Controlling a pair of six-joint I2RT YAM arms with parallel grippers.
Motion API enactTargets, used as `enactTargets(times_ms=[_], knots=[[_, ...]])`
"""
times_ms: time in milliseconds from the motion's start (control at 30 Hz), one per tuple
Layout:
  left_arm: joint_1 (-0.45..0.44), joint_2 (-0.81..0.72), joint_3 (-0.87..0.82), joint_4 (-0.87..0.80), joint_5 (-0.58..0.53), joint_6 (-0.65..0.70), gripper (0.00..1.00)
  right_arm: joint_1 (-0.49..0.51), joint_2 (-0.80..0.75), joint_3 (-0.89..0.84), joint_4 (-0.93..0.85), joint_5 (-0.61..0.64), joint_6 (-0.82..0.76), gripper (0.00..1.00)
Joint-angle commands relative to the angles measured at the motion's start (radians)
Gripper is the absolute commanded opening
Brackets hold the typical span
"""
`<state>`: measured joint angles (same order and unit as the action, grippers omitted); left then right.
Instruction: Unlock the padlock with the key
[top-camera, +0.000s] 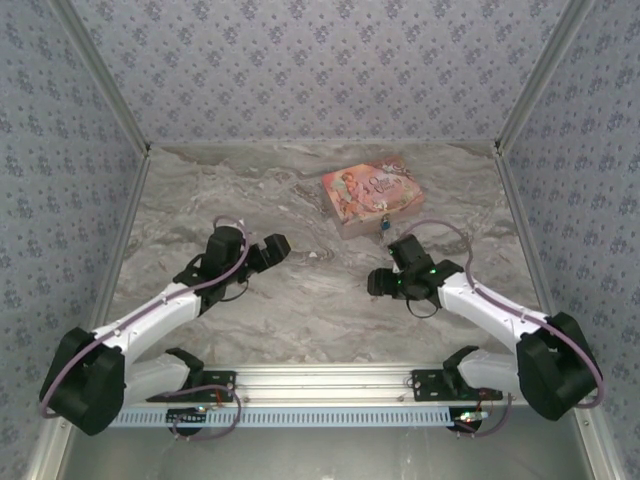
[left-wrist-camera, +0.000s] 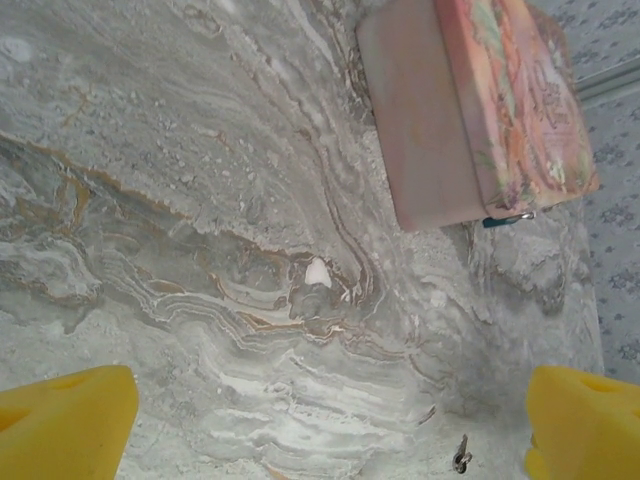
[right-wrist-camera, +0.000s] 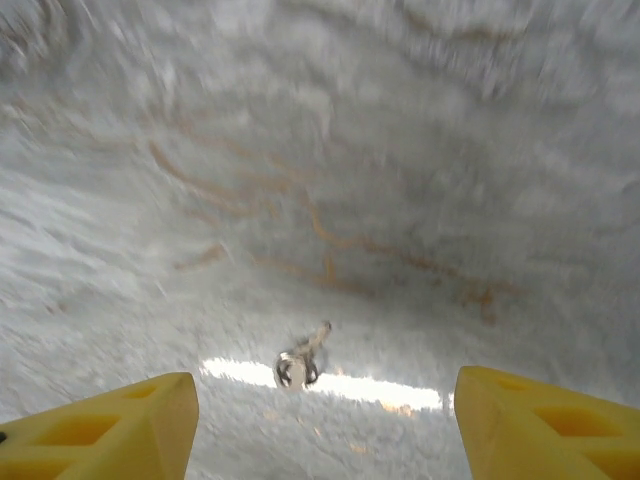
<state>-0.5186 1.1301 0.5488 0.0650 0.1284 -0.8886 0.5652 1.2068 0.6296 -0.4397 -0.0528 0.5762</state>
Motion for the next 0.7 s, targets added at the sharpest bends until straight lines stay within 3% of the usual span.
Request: enactTargets(times_ms=[0, 167, 667], knots=[[-0.006, 0.025, 0.045, 0.027, -0.024, 0.004, 1.00, 0.051, 0.048, 0.050, -0.103, 0.031, 0.046, 0.66], [-0.007, 0.046, 0.045, 0.035, -0.026, 0.001, 0.99, 0.096, 0.127, 0.051, -0.100, 0.036, 0.081, 0.55], [-0.007, 0.072, 0.062, 0.038, -0.020, 0.006, 0.99, 0.120, 0.232, 0.135, -0.076, 0.067, 0.070, 0.41]])
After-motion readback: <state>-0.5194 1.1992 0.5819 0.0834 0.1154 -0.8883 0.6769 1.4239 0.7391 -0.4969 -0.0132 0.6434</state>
